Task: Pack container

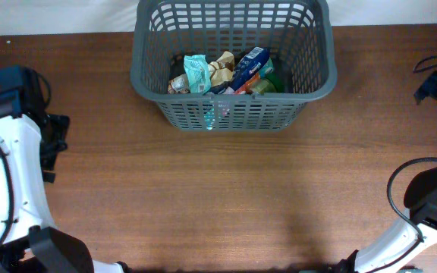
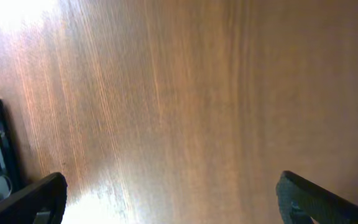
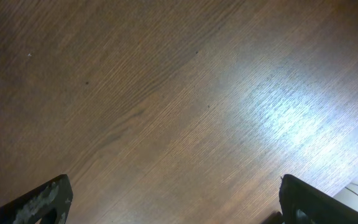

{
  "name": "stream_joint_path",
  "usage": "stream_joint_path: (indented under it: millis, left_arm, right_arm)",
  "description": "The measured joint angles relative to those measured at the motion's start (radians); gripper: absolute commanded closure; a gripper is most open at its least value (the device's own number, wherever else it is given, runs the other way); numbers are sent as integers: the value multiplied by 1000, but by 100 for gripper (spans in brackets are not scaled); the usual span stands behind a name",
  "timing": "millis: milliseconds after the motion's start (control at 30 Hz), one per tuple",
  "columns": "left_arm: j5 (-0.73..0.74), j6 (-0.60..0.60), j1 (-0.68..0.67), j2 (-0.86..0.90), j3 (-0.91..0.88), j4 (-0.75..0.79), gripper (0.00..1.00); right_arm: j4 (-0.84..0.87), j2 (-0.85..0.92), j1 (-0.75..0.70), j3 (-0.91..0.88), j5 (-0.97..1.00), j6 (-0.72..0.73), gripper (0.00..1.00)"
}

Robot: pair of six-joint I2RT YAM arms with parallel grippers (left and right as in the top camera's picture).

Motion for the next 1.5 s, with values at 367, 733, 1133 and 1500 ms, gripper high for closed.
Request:
stream_joint_path:
  millis: [367,733,1133,1500]
  left_arm:
    - [22,113,0,0,-94,85,1]
    - [22,129,0,0,-94,84,1]
    - [22,131,0,0,-94,84,1]
    - [22,131,0,0,-94,84,1]
  right_arm:
    - [0,0,0,0,0,1,1]
    - [0,0,0,0,0,1,1]
    - [0,0,0,0,0,1,1]
    - [0,0,0,0,0,1,1]
